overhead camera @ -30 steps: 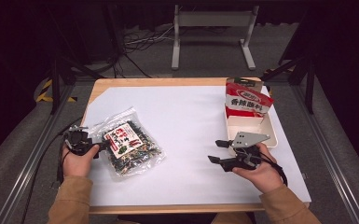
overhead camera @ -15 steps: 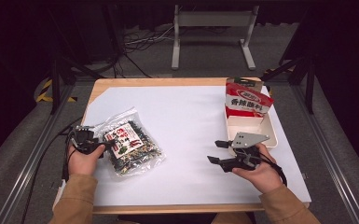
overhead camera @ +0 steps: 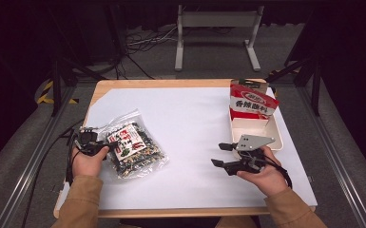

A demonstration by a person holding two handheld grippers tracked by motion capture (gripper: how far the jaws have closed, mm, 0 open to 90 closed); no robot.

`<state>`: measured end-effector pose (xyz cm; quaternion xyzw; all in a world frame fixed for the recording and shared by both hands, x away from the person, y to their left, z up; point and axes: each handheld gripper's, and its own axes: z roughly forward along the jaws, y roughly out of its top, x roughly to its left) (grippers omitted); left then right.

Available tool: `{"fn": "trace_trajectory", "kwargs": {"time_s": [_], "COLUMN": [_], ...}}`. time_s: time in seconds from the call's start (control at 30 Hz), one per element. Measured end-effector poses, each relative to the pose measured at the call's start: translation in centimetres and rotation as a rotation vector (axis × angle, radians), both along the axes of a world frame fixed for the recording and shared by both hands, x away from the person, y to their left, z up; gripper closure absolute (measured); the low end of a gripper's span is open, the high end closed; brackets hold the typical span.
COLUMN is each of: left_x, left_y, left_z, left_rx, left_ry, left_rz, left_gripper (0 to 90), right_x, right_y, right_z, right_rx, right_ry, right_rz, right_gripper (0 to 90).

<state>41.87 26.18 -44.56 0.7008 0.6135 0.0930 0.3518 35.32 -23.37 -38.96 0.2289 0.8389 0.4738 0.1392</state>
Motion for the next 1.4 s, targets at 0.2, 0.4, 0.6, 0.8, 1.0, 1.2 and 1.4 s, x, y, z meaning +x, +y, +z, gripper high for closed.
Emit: {"fn": "trace_trajectory", "kwargs": {"time_s": [0.2,0.4,0.6,0.8,1.0,1.2,1.4], "left_x": [-0.1,-0.4,-0.4,-0.3,-0.6,-1.4,-2.4], "left_y": [-0.1,-1.0,-0.6,0.0,0.1,0.0,-0.3], "left_z": [0.0,0.6,0.6,0.8,1.3,2.9,4.6], "left_rx": [-0.036,0.038,0.002,-0.046,-0.062,-0.059,-0.058], "left_ry": [-0.013,-0.045,-0.042,-0.045,-0.057,-0.113,-0.158], "left_rz": [-0.005,-0.013,-0.002,-0.014,-0.021,-0.031,-0.055], "left_gripper": [52.4,78.0,81.3,83.8,84.6,85.5,85.5], "right_x": [0.0,-0.1,-0.2,-0.3,-0.4,-0.4,-0.5], "right_y": [-0.1,-0.3,-0.4,-0.5,-0.5,-0.9,-0.9], "right_z": [0.0,0.1,0.1,0.4,0.5,0.9,1.0], "right_rx": [0.003,0.008,0.011,0.017,0.033,0.021,0.02], "right_ry": [-0.001,-0.003,-0.002,-0.008,0.004,-0.022,-0.038], "right_rz": [-0.002,-0.006,-0.009,-0.016,-0.017,-0.021,-0.017], "right_gripper": [36.2,36.3,36.3,36.8,39.8,42.6,43.2]}}
